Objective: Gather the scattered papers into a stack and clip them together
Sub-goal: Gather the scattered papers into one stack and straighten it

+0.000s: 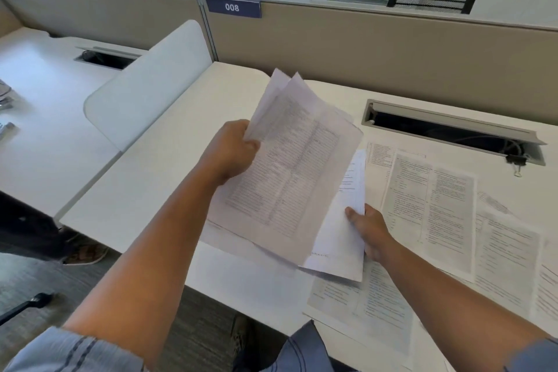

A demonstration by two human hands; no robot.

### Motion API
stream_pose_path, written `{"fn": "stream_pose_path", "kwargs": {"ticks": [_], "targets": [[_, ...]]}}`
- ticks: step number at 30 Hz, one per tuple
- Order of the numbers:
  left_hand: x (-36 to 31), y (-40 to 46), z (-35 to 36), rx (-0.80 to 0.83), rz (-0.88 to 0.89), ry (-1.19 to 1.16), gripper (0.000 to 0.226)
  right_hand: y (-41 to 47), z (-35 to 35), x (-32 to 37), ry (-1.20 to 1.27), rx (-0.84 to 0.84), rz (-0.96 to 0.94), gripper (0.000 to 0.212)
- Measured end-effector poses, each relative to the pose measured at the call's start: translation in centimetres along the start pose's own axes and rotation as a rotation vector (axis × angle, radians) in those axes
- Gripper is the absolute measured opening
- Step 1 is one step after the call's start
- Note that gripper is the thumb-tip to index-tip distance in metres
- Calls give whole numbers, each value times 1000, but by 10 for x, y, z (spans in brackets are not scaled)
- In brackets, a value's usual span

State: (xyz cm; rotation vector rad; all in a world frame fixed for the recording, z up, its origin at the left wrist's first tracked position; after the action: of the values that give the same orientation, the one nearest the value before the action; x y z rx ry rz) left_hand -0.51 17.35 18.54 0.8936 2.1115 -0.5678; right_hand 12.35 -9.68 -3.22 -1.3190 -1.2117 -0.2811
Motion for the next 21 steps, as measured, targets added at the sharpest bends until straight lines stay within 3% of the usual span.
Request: {"fn": "stream_pose_path", "kwargs": {"ticks": [11,14,16,21], "targets": [[79,17,74,147,-374,-433,23,-28,-15,38,130,58,-88,61],[86,16,86,162,-432,-532,31,-39,-17,43,65,70,-67,92],[86,13,96,177,-471,-581,31,-46,-17,48,36,91,-116,86],[84,5,120,270,-523,-761,34,-57,-13,63,131,186,-254,38]]}}
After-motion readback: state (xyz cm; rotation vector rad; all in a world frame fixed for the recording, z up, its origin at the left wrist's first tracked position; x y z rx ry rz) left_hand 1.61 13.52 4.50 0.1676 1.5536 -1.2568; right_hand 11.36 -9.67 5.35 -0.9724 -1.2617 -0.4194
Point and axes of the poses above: each hand's wrist, its own y-axis towards the middle knuckle, its own z-axis out of the palm, x = y × z, the point moved 5 cm from there along y, towards the middle knuckle, and after that the axes turned 9 degrees about -y, right-handed, at the moved point
